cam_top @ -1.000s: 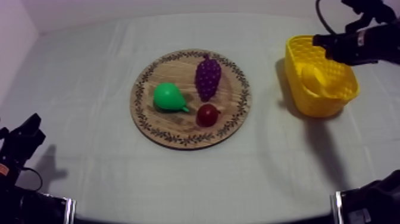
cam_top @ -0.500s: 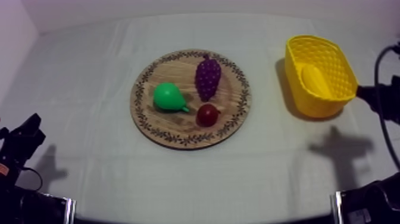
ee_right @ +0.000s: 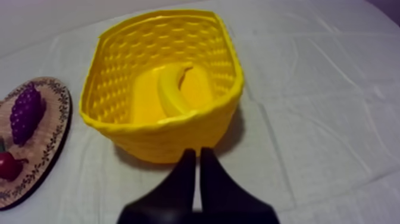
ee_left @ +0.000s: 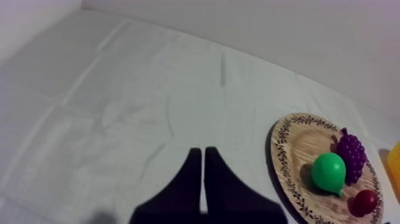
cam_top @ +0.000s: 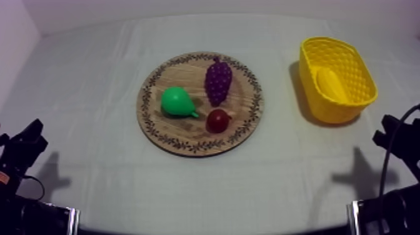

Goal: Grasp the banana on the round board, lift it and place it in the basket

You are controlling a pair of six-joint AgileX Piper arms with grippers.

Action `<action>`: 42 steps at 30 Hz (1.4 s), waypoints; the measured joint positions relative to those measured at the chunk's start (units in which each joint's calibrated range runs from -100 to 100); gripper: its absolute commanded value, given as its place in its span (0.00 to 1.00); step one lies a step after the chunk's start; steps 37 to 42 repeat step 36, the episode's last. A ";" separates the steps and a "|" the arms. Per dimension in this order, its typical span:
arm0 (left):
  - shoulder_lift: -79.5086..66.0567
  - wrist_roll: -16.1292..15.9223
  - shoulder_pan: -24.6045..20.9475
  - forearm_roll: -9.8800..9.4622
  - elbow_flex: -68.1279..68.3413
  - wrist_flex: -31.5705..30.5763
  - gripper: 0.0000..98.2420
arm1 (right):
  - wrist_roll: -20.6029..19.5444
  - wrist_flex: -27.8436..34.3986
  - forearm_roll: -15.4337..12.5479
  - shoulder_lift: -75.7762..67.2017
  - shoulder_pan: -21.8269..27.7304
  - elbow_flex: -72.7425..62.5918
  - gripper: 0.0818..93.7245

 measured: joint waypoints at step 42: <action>0.00 0.00 0.00 0.00 0.00 0.00 0.00 | 17.98 -0.47 -12.45 -4.51 1.63 1.40 0.01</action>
